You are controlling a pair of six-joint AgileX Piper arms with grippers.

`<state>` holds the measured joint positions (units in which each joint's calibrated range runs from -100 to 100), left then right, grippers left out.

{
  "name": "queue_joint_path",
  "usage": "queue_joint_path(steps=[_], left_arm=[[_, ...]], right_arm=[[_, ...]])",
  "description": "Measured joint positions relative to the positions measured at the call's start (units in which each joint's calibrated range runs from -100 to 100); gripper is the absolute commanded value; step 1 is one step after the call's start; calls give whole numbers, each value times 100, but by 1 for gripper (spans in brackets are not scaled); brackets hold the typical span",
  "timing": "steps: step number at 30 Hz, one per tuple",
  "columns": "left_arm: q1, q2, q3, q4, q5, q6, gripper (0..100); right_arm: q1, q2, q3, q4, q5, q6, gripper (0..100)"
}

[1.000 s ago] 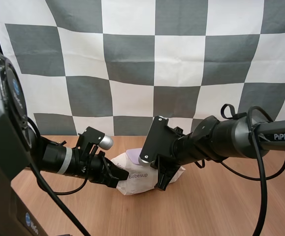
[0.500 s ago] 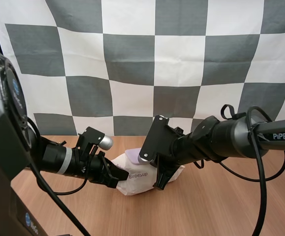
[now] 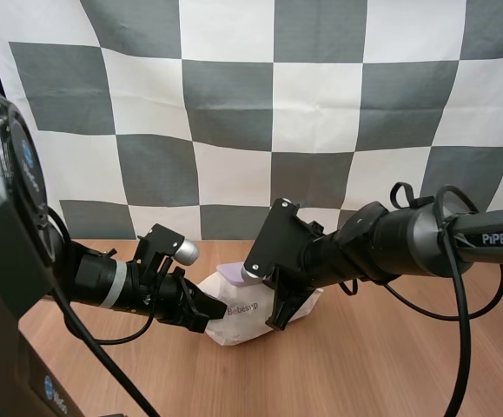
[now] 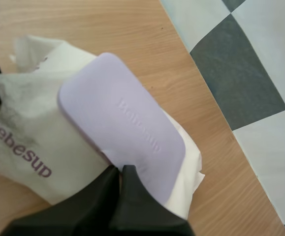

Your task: Open the wet wipes lid

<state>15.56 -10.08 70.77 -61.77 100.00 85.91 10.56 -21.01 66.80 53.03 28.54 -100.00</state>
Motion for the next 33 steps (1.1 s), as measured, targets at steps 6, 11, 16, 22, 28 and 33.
queue_joint_path(steps=[6, 11, 16, 22, 28, 33], left_arm=[[0, 0, 0, 14, 0, 0, 0], [0, 0, 0, 14, 0, 0, 0], [0, 0, 0, 14, 0, 0, 0], [0, 0, 0, 24, 0, 0, 0], [0, 0, 0, 80, 0, 52, 0], [0, 0, 0, 133, 0, 66, 0]], right_arm=[[0, 0, -240, 178, 158, 0, 0], [0, 0, -534, 390, 351, 6, 0], [0, 0, -555, 463, 390, 6, 0], [161, 40, -555, 623, 219, 6, 0], [605, 668, -571, 595, -1062, 6, 0], [659, 1181, -973, 661, -2013, 6, 0]])
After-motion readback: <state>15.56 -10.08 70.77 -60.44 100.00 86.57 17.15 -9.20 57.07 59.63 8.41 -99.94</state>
